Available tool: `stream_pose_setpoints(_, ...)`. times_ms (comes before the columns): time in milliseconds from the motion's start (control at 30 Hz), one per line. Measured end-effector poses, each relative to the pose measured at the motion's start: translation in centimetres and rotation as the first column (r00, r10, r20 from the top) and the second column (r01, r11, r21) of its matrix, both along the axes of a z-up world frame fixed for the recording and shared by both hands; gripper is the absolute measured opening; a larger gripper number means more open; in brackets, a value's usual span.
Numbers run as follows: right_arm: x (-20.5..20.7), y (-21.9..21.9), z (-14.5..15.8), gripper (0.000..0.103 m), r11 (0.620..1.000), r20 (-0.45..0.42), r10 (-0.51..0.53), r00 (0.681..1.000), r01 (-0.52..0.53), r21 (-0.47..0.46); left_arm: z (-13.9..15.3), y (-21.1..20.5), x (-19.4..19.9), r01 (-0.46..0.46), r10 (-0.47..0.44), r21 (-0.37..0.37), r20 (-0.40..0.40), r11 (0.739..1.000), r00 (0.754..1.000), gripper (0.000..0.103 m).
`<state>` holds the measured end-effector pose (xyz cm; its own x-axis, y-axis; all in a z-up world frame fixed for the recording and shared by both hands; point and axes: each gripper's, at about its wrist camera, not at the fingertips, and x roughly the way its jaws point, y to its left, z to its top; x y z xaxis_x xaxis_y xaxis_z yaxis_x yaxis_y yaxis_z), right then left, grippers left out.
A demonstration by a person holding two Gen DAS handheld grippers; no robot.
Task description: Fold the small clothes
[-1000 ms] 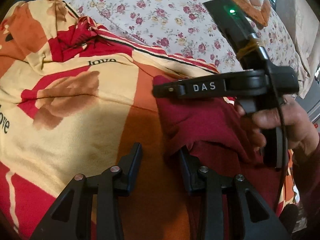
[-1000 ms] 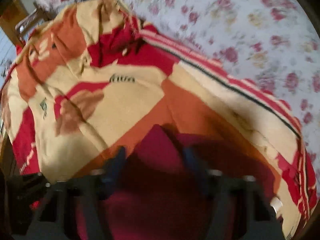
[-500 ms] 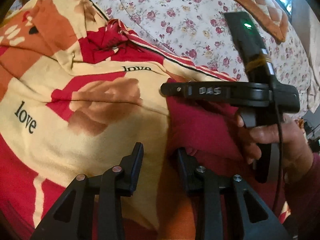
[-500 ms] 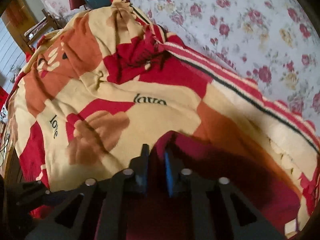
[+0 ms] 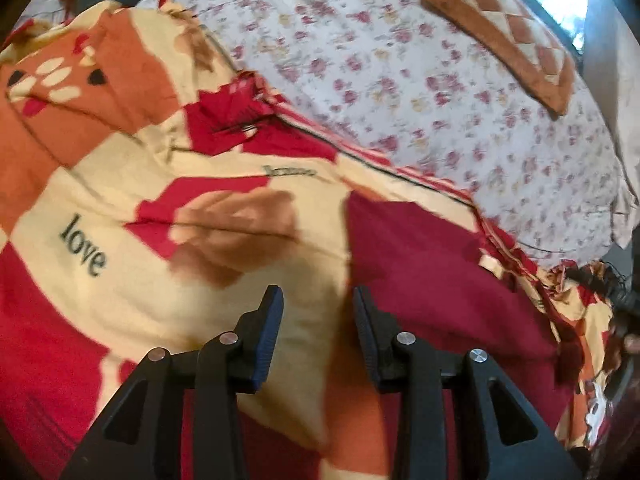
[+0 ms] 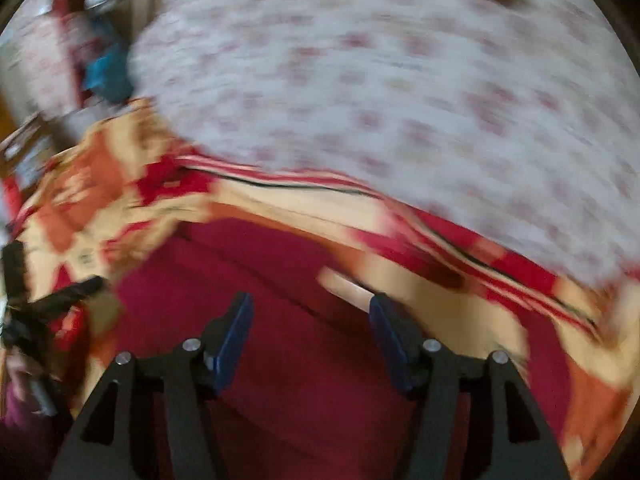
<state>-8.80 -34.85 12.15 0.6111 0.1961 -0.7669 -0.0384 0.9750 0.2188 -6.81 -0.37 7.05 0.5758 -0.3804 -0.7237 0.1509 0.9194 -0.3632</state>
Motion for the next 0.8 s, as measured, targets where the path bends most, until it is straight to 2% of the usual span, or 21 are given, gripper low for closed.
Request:
stream_pose_setpoints(100, -2.7, -3.6, -2.2, 0.064, 0.991, -0.051, -0.13, 0.99, 0.13, 0.004, 0.3, -1.6, 0.2, 0.018, -0.019, 0.025, 0.028, 1.0, 0.999, 0.015)
stream_pose_setpoints(167, -3.5, -5.0, -4.2, 0.064, 0.984, -0.11, -0.168, 0.98, 0.173, 0.042, 0.2, -3.0, 0.4, 0.054, -0.055, 0.036, 0.034, 0.998, 0.998, 0.015)
stream_pose_setpoints(267, -3.5, -4.7, -7.0, 0.061, 0.978, -0.15, -0.201, 0.968, 0.208, 0.03, -0.5, -4.1, 0.8, 0.062, -0.064, 0.075, 0.025, 0.995, 0.998, 0.015)
stream_pose_setpoints(300, -3.4, -4.5, -7.7, 0.041, 0.975, -0.16, -0.214, 0.964, 0.219, 0.016, -0.9, -4.3, 1.0, 0.062, -0.064, 0.084, 0.012, 0.995, 0.998, 0.015)
stream_pose_setpoints(367, -3.0, -4.1, -8.7, 0.012, 0.97, -0.175, -0.244, 0.954, 0.239, -0.049, -1.8, -4.1, 1.3, 0.06, -0.058, 0.08, -0.022, 0.995, 0.998, 0.016)
stream_pose_setpoints(400, -3.1, -4.0, -8.6, 0.007, 0.965, -0.146, -0.257, 0.955, 0.245, -0.092, -2.1, -3.9, 1.5, 0.054, -0.051, 0.063, -0.04, 0.997, 0.998, 0.019)
stream_pose_setpoints(500, -3.3, -4.4, -8.0, 0.007, 0.956, -0.073, -0.281, 0.957, 0.272, -0.106, -2.7, -3.1, 1.9, 0.032, -0.033, -0.01, -0.071, 0.999, 0.997, 0.022)
stream_pose_setpoints(600, -2.9, -5.2, -8.9, 0.007, 0.953, -0.118, -0.299, 0.947, 0.291, -0.079, -2.7, -3.0, 1.9, 0.032, -0.033, -0.012, -0.07, 0.999, 0.997, 0.022)
stream_pose_setpoints(667, -3.3, -5.2, -8.8, 0.009, 0.952, -0.112, -0.304, 0.946, 0.296, -0.078, -2.7, -3.1, 1.8, 0.037, -0.037, 0.002, -0.059, 0.999, 0.998, 0.022)
stream_pose_setpoints(733, -4.2, -5.7, -8.0, 0.024, 0.948, -0.105, -0.317, 0.943, 0.316, -0.02, -2.7, -3.1, 1.8, 0.039, -0.038, 0.006, -0.055, 0.999, 0.998, 0.022)
stream_pose_setpoints(767, -5.1, -6.2, -7.4, 0.037, 0.943, -0.107, -0.328, 0.938, 0.332, 0.018, -2.7, -3.1, 1.7, 0.038, -0.038, 0.004, -0.057, 0.999, 0.998, 0.022)
stream_pose_setpoints(800, -6.1, -6.6, -6.7, 0.045, 0.938, -0.101, -0.338, 0.936, 0.344, 0.047, -2.7, -3.1, 1.8, 0.039, -0.038, 0.004, -0.057, 0.999, 0.998, 0.022)
